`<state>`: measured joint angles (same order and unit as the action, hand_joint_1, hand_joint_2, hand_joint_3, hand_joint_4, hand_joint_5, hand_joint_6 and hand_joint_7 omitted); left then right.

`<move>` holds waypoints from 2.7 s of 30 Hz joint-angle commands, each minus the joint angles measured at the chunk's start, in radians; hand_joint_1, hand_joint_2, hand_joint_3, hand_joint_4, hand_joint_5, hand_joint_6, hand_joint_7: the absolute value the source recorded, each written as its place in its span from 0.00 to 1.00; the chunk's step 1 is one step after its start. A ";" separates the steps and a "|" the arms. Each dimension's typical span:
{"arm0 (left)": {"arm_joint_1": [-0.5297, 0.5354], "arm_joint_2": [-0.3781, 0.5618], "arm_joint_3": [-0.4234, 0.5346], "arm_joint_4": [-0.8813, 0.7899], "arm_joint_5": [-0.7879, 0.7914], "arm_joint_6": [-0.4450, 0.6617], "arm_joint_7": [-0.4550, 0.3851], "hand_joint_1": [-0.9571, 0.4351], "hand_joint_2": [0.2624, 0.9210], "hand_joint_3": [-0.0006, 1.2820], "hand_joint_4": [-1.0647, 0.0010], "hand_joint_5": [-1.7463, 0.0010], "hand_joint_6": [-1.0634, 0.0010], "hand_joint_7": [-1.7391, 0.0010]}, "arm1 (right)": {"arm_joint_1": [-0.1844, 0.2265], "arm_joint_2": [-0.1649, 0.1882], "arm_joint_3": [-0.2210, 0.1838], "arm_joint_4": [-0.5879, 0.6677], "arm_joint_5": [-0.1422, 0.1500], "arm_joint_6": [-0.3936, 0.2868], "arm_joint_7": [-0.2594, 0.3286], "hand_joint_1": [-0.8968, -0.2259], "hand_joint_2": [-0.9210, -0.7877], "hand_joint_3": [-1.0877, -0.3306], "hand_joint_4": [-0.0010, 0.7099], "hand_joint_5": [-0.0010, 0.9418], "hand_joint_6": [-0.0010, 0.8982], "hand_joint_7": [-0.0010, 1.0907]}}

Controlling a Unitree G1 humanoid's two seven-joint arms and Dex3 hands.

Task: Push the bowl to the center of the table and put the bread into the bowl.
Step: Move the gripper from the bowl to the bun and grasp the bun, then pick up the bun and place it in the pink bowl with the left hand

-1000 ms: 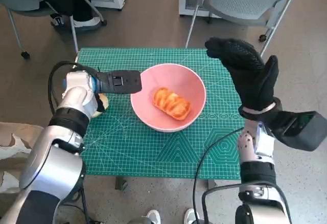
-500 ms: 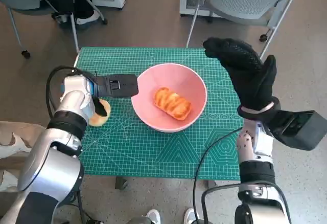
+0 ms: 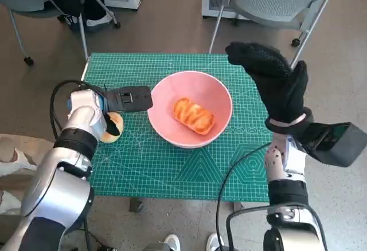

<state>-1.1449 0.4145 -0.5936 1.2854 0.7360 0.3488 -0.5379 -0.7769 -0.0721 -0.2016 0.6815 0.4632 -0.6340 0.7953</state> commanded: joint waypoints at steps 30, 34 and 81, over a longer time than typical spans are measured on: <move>0.090 0.015 0.017 -0.062 -0.035 0.052 -0.016 0.34 0.71 0.00 0.83 0.99 0.92 0.99 | 0.009 -0.011 0.012 0.004 -0.011 0.045 0.010 0.32 0.00 0.23 0.17 0.00 0.00 0.34; 0.103 0.006 0.010 -0.050 -0.030 0.051 0.002 0.35 0.70 0.00 0.74 0.96 0.81 0.96 | 0.007 -0.012 0.011 0.006 -0.010 0.049 0.011 0.32 0.00 0.23 0.17 0.00 0.00 0.34; 0.172 0.127 0.083 -0.517 -0.024 0.240 0.029 0.69 0.59 0.42 0.36 0.20 0.33 0.41 | -0.013 0.001 0.009 0.042 -0.011 0.044 0.010 0.32 0.00 0.23 0.17 0.00 0.00 0.33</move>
<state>-0.9798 0.5080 -0.5258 0.8606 0.7004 0.5595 -0.4828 -0.7955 -0.0757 -0.1930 0.7081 0.4629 -0.5903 0.7979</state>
